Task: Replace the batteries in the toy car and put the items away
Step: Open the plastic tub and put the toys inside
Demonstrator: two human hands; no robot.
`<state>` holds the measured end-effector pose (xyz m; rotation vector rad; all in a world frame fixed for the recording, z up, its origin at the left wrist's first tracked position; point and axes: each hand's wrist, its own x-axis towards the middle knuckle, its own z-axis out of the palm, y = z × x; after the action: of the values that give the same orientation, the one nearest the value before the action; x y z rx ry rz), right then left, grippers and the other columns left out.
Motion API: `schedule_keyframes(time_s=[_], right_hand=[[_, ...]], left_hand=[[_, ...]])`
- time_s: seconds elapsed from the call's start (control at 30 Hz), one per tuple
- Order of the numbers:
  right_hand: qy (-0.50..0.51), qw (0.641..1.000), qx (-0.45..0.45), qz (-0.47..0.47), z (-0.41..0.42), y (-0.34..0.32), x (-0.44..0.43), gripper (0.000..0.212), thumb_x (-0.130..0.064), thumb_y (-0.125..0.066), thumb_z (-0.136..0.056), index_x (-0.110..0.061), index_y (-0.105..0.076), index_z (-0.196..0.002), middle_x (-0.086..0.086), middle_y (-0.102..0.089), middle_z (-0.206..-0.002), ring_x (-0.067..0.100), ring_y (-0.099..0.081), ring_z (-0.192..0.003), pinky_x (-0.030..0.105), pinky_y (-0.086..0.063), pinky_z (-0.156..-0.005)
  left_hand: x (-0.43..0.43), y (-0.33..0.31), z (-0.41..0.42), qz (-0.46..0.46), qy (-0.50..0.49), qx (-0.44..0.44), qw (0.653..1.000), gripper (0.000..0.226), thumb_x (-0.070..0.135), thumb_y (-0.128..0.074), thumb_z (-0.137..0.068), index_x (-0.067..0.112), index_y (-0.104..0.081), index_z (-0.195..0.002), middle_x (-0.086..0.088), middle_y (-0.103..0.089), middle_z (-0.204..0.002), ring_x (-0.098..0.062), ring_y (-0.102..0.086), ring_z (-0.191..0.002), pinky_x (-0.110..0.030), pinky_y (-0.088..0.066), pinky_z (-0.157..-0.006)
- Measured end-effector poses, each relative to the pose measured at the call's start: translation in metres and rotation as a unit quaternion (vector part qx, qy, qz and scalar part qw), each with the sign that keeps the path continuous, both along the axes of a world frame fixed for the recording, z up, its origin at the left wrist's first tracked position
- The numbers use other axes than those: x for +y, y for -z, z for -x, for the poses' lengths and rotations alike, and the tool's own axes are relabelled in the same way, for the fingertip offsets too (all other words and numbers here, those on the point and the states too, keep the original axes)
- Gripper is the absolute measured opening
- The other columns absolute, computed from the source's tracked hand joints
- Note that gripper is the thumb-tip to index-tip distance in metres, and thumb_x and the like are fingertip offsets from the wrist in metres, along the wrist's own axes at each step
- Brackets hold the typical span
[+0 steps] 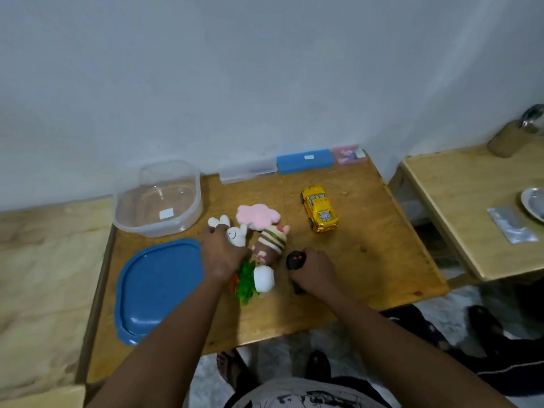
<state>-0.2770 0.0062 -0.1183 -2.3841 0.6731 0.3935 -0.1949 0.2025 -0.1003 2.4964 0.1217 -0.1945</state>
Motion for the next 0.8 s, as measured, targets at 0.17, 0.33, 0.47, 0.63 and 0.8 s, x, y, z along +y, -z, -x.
schedule_keyframes(time_s=[0.17, 0.33, 0.47, 0.63, 0.8], right_hand=[[0.053, 0.992, -0.032, -0.112, -0.009, -0.009, -0.013, 0.047, -0.040, -0.078, -0.068, -0.019, -0.061, -0.106, 0.002, -0.065, -0.100, 0.020, -0.061, -0.089, 0.029, -0.044, -0.068], [0.060, 0.975, -0.091, -0.195, -0.034, -0.040, -0.009, 0.051, -0.031, -0.079, -0.065, -0.028, -0.049, -0.105, -0.002, -0.059, -0.099, 0.022, -0.062, -0.091, 0.044, -0.058, -0.079], [0.054, 0.963, -0.145, -0.222, -0.066, -0.064, 0.001, 0.051, -0.024, -0.080, -0.069, -0.027, -0.050, -0.110, 0.000, -0.061, -0.105, 0.021, -0.061, -0.095, 0.039, -0.056, -0.082], [0.087, 0.943, -0.180, -0.267, -0.107, -0.080, 0.027, 0.049, -0.044, -0.079, -0.059, -0.048, -0.052, -0.100, -0.011, -0.066, -0.103, 0.017, -0.066, -0.092, 0.045, -0.058, -0.081], [0.068, 0.944, -0.223, -0.235, -0.146, -0.098, 0.056, 0.043, -0.033, -0.076, -0.076, -0.038, -0.055, -0.113, -0.014, -0.060, -0.101, 0.013, -0.060, -0.097, 0.037, -0.054, -0.089]], left_hand=[[-0.006, -0.018, 0.008, 0.045, -0.065, -0.096, 0.992, 0.068, 0.034, -0.083, -0.068, 0.014, -0.056, -0.127, -0.012, -0.047, -0.126, -0.031, -0.053, -0.109, -0.042, -0.052, -0.089], [-0.007, -0.040, 0.002, 0.059, -0.066, -0.175, 0.981, 0.065, 0.039, -0.079, -0.068, 0.017, -0.054, -0.124, -0.007, -0.046, -0.121, -0.026, -0.051, -0.105, -0.038, -0.051, -0.080], [0.001, -0.060, -0.018, 0.112, -0.077, -0.220, 0.966, 0.059, 0.043, -0.071, -0.066, 0.016, -0.058, -0.117, -0.004, -0.048, -0.112, -0.026, -0.054, -0.097, -0.039, -0.051, -0.077], [0.035, -0.087, -0.058, 0.186, -0.091, -0.221, 0.953, 0.063, 0.042, -0.070, -0.062, 0.021, -0.059, -0.120, 0.001, -0.052, -0.114, -0.016, -0.055, -0.097, -0.033, -0.050, -0.078], [0.084, -0.104, -0.097, 0.230, -0.098, -0.220, 0.943, 0.052, 0.040, -0.063, -0.071, 0.021, -0.066, -0.120, 0.004, -0.064, -0.111, -0.017, -0.060, -0.095, -0.028, -0.048, -0.077]])
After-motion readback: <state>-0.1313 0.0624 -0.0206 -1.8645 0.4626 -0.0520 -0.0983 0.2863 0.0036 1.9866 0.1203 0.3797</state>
